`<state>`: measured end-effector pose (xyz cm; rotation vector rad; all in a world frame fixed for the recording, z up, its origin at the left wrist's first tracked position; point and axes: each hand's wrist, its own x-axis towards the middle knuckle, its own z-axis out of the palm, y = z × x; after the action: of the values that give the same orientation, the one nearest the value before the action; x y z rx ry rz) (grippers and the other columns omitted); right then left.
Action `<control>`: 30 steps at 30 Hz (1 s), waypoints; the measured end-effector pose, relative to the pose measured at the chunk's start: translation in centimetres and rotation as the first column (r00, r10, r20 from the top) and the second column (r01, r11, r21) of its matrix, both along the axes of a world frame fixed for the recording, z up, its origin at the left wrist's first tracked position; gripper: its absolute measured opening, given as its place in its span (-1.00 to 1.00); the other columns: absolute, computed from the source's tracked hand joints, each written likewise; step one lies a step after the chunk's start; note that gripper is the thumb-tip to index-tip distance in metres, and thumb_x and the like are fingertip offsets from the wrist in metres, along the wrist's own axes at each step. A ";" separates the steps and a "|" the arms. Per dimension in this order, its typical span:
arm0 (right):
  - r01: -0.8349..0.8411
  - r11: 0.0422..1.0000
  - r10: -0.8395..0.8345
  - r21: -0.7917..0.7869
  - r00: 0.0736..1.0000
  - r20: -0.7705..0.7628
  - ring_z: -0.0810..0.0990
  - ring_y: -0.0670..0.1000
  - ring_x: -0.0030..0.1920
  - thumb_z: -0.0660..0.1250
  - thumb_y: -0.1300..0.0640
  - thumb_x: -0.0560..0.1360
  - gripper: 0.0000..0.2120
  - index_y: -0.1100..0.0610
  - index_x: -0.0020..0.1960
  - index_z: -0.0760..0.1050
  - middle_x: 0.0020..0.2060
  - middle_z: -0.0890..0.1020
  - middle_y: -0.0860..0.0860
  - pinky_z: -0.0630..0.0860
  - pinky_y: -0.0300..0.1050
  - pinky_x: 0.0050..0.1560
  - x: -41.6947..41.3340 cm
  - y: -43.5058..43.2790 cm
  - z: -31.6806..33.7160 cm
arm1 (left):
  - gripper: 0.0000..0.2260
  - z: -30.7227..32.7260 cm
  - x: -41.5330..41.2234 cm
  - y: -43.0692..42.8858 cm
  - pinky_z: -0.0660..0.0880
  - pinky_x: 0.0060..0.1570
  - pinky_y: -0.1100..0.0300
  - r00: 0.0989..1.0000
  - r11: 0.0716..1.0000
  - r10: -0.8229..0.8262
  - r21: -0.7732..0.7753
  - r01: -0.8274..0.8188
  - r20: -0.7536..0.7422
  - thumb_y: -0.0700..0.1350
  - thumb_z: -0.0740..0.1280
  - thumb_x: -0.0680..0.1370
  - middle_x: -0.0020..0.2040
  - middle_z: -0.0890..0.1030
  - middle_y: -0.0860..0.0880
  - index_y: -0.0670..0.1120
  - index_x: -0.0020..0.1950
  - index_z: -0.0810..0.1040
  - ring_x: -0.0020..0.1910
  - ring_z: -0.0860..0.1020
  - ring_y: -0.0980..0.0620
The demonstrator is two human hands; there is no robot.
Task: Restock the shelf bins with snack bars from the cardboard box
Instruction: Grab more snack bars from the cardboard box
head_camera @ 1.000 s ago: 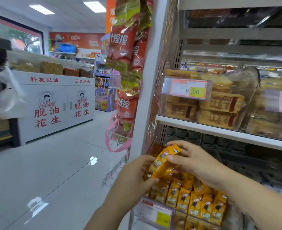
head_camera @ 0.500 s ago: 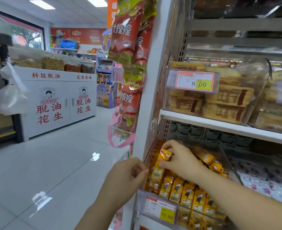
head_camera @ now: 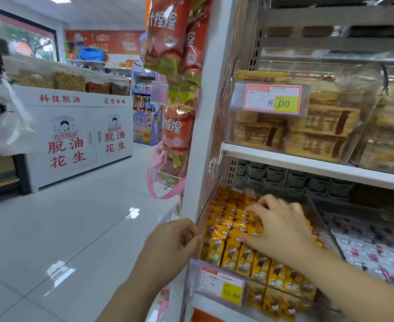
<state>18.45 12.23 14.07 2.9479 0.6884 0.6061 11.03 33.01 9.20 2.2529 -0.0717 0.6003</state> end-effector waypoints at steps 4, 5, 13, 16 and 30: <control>-0.014 0.999 0.008 -0.048 0.992 -0.123 0.35 -0.01 0.28 0.31 -0.29 0.43 -0.52 -0.20 0.30 0.38 0.33 0.28 -0.13 0.17 -0.04 0.37 -0.1 -1.5 -0.5 | -0.81 -0.1 0.0 -0.2 0.42 -0.24 0.39 1.000 1.000 0.012 0.003 -0.012 0.004 -0.12 0.38 0.49 -0.33 0.58 0.15 0.15 -0.26 0.52 -0.23 0.52 0.24; -0.031 0.999 0.032 0.011 0.991 -0.126 0.34 0.01 0.29 0.35 -0.23 0.44 -0.60 -0.19 0.24 0.44 0.31 0.30 -0.14 0.18 -0.06 0.37 -0.1 -1.6 -0.6 | -0.81 0.0 0.0 -0.2 0.42 -0.24 0.38 1.000 1.000 0.013 0.004 -0.013 0.007 -0.12 0.38 0.49 -0.33 0.57 0.15 0.15 -0.25 0.52 -0.24 0.51 0.24; -0.112 0.704 0.296 0.701 0.944 -0.147 0.48 -0.26 0.03 0.41 0.26 0.44 -0.63 -0.21 -0.03 0.43 0.01 0.50 -0.26 0.40 -0.49 -0.13 -1.6 -2.7 1.4 | -0.72 2.5 0.3 -2.1 0.43 -0.18 0.47 0.987 1.000 -0.018 0.027 0.014 0.163 -0.12 0.35 0.53 -0.18 0.53 0.24 0.25 0.09 0.43 -0.14 0.50 0.29; 0.027 0.535 0.423 0.845 0.857 -0.295 0.59 -0.16 0.02 0.42 0.32 0.43 -0.60 -0.15 0.04 0.48 0.05 0.57 -0.17 0.53 -0.35 -0.16 -2.3 -2.6 2.0 | -0.66 3.4 0.3 -3.1 0.45 -0.16 0.51 0.991 0.985 -0.080 -0.145 0.095 0.107 -0.04 0.38 0.52 -0.08 0.57 0.30 0.27 0.21 0.41 -0.12 0.57 0.32; 0.149 0.437 0.563 0.887 0.723 -0.400 0.65 -0.15 -0.22 0.47 0.28 0.39 -0.66 0.06 0.06 0.42 -0.08 0.64 -0.01 0.54 -0.27 -0.13 -3.2 1.2 0.9 | -0.66 4.6 0.0 -3.9 0.54 -0.18 0.38 0.964 0.834 -0.221 -0.484 0.265 0.147 -0.29 0.36 0.51 0.06 0.60 0.18 0.16 0.08 0.52 -0.12 0.64 0.22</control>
<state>15.25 13.47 15.02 4.2044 1.1103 -0.3269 10.99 29.13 13.82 1.6777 -0.2184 0.5060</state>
